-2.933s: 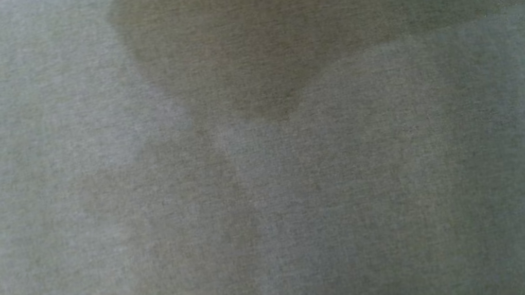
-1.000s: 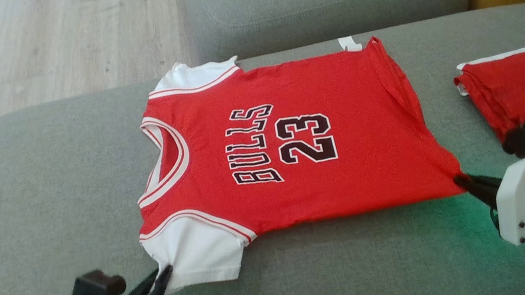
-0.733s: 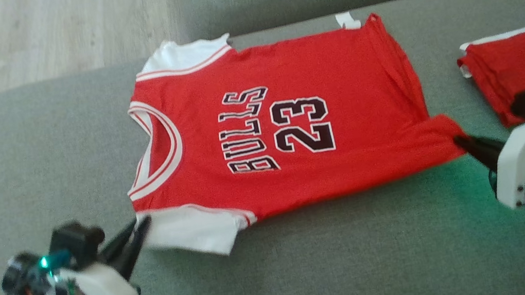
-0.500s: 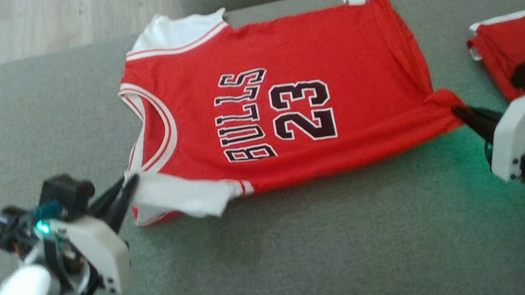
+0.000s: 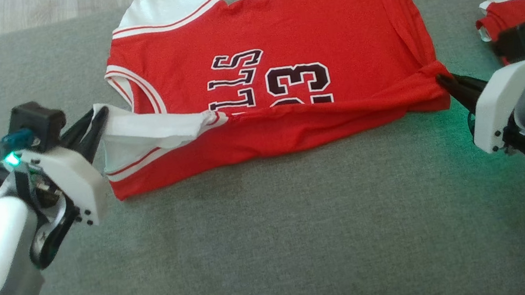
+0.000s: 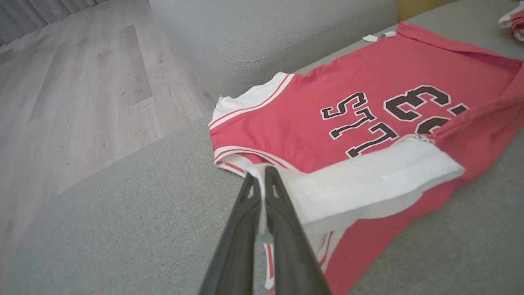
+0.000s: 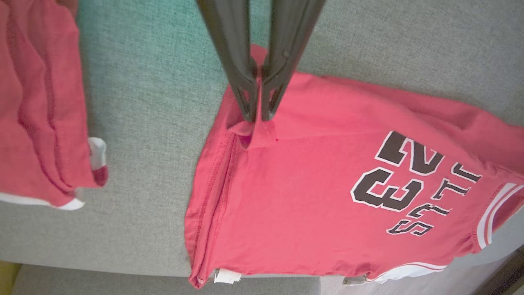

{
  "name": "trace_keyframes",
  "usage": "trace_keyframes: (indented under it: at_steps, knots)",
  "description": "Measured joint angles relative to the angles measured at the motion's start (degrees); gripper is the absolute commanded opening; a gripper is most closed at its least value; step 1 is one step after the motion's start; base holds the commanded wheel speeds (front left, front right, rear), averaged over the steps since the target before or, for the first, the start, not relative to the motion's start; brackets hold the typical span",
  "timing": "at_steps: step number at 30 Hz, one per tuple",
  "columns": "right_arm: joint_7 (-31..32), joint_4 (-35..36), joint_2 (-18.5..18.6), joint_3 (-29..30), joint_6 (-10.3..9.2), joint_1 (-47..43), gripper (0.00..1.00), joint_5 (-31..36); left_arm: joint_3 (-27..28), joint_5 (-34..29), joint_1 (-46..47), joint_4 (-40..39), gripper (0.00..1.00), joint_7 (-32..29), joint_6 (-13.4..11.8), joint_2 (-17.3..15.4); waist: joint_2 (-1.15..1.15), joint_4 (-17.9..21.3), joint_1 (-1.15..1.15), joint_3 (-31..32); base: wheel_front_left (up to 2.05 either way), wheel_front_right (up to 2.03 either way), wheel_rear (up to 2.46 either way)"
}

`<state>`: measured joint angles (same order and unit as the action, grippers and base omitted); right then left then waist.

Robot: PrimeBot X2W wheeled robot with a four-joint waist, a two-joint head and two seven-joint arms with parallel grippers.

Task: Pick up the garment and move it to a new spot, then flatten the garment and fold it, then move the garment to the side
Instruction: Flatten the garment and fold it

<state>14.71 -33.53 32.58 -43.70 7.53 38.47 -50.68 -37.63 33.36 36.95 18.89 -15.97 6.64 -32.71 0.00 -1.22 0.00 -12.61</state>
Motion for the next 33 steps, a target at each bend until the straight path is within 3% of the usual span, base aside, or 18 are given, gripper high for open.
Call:
trace_keyframes:
  at_steps: [13,22,24,25,26,29,33]
  knots:
    - [-0.68,-1.13,-1.36,-1.02,0.00,3.37,0.00,0.99,-3.20,-2.27,4.02,7.38,0.00,4.81,0.49,1.72,0.00,1.71,-0.01,-0.77,0.00,0.00,0.00]
    - [-1.35,-6.58,-4.23,-1.37,0.00,9.13,0.00,3.09,-4.46,-5.37,11.83,15.49,0.01,9.25,0.51,5.61,0.00,0.79,0.00,-4.08,0.00,0.00,0.00]
    - [-1.36,-8.02,-5.00,-1.58,0.00,9.89,0.00,3.55,-5.27,-5.84,12.76,17.37,0.79,9.64,0.51,6.60,0.00,0.55,0.00,-4.68,0.00,0.00,0.00]
    - [-1.44,-8.75,-5.33,-1.77,0.00,10.27,0.04,3.83,-5.48,-6.08,13.18,18.28,1.00,10.17,0.51,7.23,0.00,0.44,0.00,-4.93,0.00,0.00,0.00]
    - [-1.87,-9.54,-5.64,-1.85,0.00,10.67,1.00,4.43,-5.58,-6.35,13.58,19.04,1.00,10.94,0.51,7.82,0.00,0.36,0.00,-5.16,0.00,0.00,0.00]
    - [-4.86,-12.92,-6.71,-1.20,0.00,12.25,1.00,6.44,-5.60,-6.83,14.91,21.42,1.00,13.94,0.31,9.47,0.00,0.24,0.01,-5.59,0.00,0.00,0.00]
    - [-12.05,-16.21,-8.53,1.44,0.00,13.88,1.00,8.59,-4.64,-7.45,16.00,23.71,1.00,20.68,-3.02,11.39,0.00,0.35,0.00,-5.30,0.00,0.00,0.00]
